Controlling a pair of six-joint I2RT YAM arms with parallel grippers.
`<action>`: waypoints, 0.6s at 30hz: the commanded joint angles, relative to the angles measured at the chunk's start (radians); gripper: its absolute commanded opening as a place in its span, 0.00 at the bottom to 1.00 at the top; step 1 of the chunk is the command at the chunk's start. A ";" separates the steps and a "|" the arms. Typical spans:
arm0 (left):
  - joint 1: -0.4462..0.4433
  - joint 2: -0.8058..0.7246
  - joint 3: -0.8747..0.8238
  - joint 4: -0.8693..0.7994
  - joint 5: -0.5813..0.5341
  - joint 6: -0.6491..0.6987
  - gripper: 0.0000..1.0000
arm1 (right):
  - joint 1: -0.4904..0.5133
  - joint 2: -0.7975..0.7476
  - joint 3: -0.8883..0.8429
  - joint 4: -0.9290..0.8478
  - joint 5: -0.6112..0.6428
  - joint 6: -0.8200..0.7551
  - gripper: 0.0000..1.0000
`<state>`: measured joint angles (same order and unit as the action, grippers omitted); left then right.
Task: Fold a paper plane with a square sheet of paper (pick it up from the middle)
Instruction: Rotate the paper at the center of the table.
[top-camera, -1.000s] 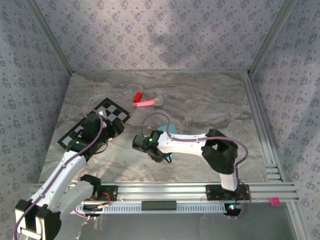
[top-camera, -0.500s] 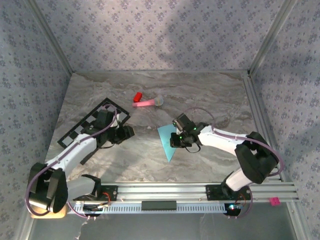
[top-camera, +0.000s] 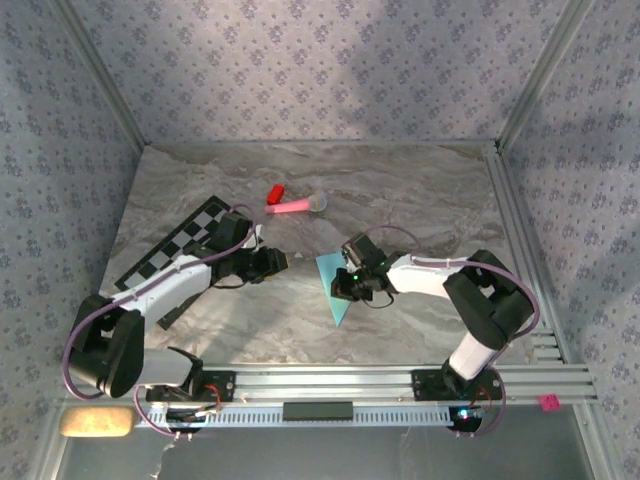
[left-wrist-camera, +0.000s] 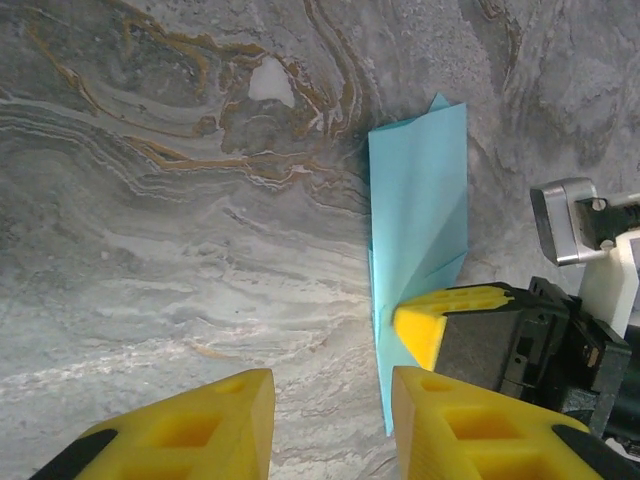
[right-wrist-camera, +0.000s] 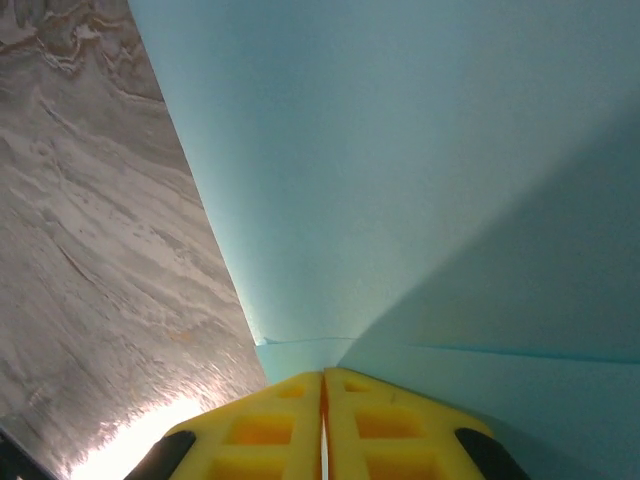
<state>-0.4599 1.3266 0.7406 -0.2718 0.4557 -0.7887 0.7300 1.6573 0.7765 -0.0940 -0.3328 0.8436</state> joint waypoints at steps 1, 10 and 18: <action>-0.004 0.009 0.008 0.066 0.023 -0.038 0.36 | 0.035 0.041 -0.033 0.023 0.046 0.147 0.10; -0.005 0.097 0.048 0.111 0.074 -0.063 0.31 | 0.149 0.045 -0.126 0.393 0.158 0.539 0.11; -0.025 0.181 0.110 0.133 0.113 -0.060 0.26 | 0.178 -0.272 -0.163 0.181 0.477 0.371 0.20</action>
<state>-0.4732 1.4803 0.8082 -0.1692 0.5285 -0.8497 0.9035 1.5234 0.6449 0.2001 -0.0673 1.2602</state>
